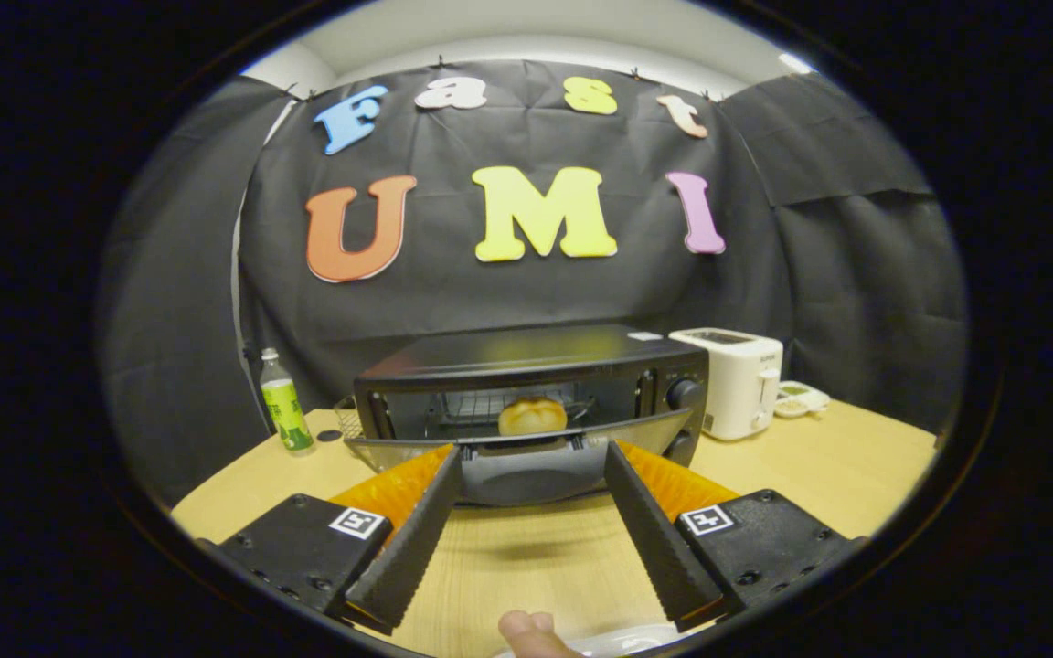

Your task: Open the toaster oven, put the food inside, and close the toaster oven door.

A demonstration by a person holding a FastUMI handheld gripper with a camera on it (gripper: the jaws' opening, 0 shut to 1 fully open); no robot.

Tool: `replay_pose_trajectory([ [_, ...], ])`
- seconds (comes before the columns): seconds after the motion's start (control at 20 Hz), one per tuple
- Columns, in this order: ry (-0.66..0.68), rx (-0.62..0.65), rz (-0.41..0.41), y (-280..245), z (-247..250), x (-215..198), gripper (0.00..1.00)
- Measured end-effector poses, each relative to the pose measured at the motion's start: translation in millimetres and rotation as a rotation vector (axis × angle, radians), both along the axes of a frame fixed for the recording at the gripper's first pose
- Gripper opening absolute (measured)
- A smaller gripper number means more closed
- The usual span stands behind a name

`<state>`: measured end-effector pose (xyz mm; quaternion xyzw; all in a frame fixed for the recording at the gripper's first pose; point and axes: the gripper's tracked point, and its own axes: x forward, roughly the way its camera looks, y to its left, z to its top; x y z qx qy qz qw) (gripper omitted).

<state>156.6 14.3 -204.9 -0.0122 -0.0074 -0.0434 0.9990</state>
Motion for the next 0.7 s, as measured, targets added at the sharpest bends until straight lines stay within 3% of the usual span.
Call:
replay_pose_trajectory([
  [0.35, 0.022, 0.004, 0.014, -0.9, 5.9, -17.4, 1.0],
  [0.7, -0.02, -0.016, 0.042, 0.2, 51.1, -65.3, 1.0],
])
